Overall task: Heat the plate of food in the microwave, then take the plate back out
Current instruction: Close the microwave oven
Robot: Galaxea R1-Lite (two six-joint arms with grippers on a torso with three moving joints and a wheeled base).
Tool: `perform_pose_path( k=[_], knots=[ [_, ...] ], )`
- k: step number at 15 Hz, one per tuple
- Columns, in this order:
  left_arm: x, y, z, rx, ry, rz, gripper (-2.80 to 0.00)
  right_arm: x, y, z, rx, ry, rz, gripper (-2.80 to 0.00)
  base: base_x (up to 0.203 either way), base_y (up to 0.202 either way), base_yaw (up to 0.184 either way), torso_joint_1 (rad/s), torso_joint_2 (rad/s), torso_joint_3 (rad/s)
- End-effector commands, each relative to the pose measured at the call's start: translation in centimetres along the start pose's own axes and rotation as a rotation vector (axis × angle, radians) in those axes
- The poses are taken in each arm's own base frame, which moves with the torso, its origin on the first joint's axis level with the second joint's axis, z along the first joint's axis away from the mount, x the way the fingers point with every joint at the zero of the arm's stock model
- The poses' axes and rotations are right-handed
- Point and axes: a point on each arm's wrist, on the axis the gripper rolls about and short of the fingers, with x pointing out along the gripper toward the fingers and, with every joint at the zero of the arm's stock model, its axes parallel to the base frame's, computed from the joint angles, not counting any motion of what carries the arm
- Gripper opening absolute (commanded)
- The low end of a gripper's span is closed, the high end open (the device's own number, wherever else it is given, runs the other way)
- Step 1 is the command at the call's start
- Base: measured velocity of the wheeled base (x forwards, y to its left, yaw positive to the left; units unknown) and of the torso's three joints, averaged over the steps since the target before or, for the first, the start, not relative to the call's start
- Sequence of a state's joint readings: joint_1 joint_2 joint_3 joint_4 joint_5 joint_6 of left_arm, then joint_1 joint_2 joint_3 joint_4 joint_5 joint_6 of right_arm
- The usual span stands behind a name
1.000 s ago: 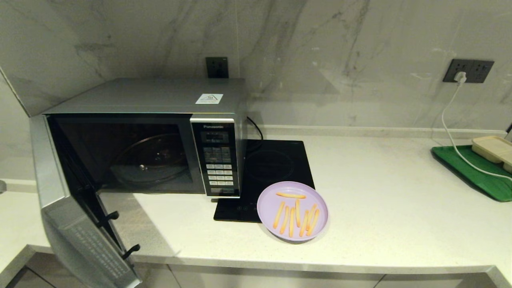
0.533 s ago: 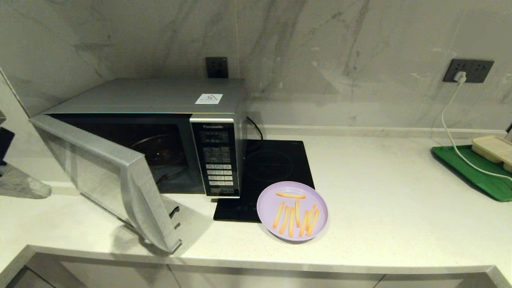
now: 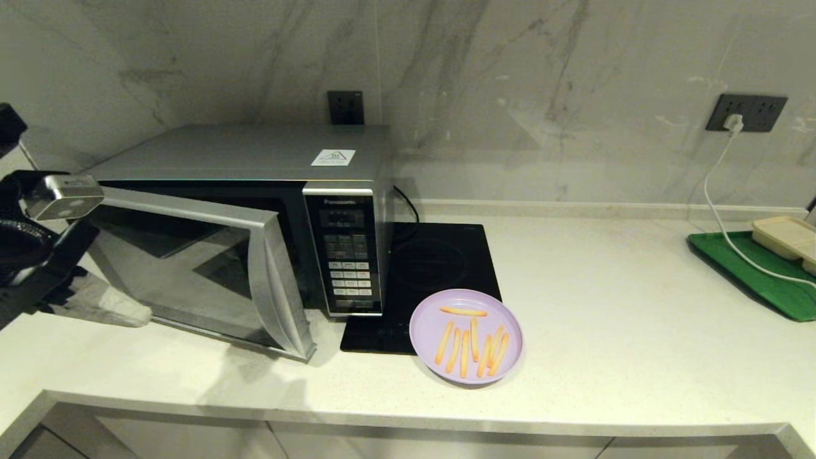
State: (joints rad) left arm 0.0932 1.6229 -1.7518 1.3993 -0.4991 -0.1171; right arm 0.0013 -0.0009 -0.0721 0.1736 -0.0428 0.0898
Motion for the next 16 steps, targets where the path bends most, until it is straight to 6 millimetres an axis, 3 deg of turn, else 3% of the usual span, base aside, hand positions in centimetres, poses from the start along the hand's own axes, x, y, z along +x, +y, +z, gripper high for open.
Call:
perform_pose_path(
  k=[1, 10, 16],
  knots=[
    [1.7, 0.1, 1.6, 0.015, 0.019, -0.008, -2.80, 0.0, 0.0, 0.0, 0.001, 0.002, 0.000, -2.80, 0.000, 0.000, 0.000, 0.000, 0.00, 0.000],
    [4.8, -2.3, 5.2, 0.275, -0.108, -0.004, -2.80, 0.0, 0.0, 0.0, 0.001, 0.002, 0.000, -2.80, 0.000, 0.000, 0.000, 0.000, 0.00, 0.000],
    [6.2, -3.5, 6.9, 0.350, -0.206, 0.051, -2.80, 0.0, 0.0, 0.0, 0.001, 0.002, 0.000, -2.80, 0.000, 0.000, 0.000, 0.000, 0.00, 0.000]
  ],
)
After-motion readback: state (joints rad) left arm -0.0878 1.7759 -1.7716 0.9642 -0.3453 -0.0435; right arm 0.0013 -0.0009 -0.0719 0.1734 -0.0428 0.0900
